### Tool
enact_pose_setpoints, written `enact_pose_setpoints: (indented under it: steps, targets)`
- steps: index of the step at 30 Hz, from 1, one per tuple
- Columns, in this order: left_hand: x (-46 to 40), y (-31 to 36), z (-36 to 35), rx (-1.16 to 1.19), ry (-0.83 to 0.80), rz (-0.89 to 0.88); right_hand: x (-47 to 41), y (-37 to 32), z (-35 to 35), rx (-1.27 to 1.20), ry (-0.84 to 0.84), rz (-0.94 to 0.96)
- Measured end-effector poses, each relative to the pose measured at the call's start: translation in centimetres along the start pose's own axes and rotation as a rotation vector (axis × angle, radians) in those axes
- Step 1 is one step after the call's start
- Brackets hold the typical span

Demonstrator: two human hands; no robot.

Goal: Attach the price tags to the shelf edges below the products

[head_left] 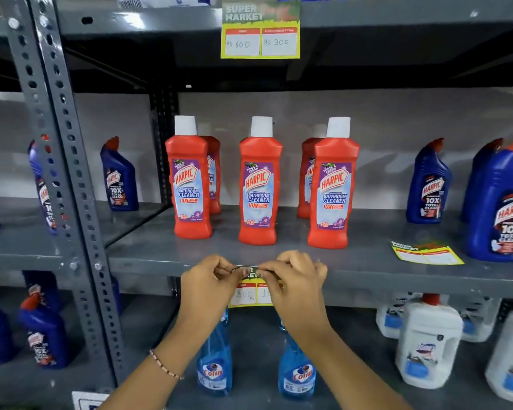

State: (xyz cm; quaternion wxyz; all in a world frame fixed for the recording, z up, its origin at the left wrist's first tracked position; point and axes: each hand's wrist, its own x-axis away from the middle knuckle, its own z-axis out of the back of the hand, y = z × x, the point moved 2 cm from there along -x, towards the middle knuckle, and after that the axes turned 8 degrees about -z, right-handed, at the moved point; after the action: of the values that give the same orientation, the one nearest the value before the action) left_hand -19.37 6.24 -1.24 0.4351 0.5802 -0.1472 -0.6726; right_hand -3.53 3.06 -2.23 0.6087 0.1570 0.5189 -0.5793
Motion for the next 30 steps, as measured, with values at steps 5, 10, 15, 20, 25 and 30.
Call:
enact_pose_setpoints:
  steps: [5,10,15,20,25,30]
  targets:
    - [-0.3,0.2,0.8,-0.11,0.071,-0.117,-0.6,0.7,2.2,0.103,0.008,-0.042]
    - [0.5,2.0,-0.1,-0.006,0.144,-0.216,-2.2,6.4,9.3,0.178,0.17,-0.249]
    - [1.5,6.6,-4.4,0.08,0.122,-0.281,-6.3,16.6,17.5,0.578,0.006,-0.837]
    - [2.4,11.4,-12.1,0.193,-0.064,-0.226,-8.3,19.6,18.2,-0.086,-0.174,-0.673]
    - [4.2,18.4,-19.7,0.515,-0.376,0.061,-4.3,19.5,24.3,-0.366,-0.102,-0.467]
    - [9.0,24.0,-28.5,0.393,-0.582,-0.059,1.8,24.9,30.7,-0.348,-0.066,-0.509]
